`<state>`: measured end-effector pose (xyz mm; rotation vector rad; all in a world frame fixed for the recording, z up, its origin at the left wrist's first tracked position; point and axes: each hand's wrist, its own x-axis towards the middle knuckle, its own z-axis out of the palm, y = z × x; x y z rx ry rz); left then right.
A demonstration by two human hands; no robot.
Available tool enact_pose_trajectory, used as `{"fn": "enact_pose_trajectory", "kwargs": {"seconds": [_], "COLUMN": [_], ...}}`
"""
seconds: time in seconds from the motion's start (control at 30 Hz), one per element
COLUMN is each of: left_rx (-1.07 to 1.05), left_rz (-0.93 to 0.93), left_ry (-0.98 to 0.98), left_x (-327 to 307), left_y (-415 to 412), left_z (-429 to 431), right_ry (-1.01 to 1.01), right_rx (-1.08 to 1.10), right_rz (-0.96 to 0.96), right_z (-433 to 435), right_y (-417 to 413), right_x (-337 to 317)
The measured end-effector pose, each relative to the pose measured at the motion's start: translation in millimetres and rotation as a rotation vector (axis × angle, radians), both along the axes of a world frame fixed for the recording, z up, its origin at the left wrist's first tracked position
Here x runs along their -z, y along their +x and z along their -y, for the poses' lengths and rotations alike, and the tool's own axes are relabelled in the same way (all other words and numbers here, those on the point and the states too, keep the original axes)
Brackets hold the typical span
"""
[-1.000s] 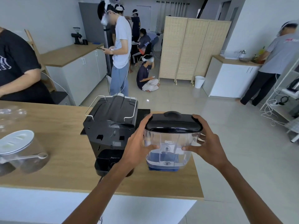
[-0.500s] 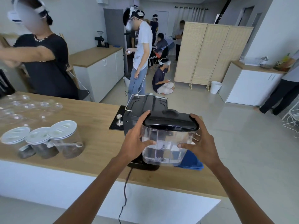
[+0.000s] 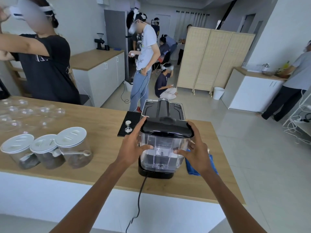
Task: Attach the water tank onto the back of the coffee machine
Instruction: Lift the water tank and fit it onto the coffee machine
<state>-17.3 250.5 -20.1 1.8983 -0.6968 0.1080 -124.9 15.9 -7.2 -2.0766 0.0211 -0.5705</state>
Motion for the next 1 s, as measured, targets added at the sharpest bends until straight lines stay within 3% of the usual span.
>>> {"fn": "enact_pose_trajectory", "kwargs": {"seconds": [0.53,1.0], "left_rx": [0.025,0.014], "left_rz": [-0.05,-0.12], "left_ry": [-0.114,-0.204], "left_x": [16,7], "left_y": [17,13], "left_z": [0,5], "right_ry": [-0.036,-0.009], "right_rx": [0.028,0.092], "right_rz": [-0.106,-0.075], "right_z": [-9,-7], "right_y": [21,28], "right_x": [5,17]}}
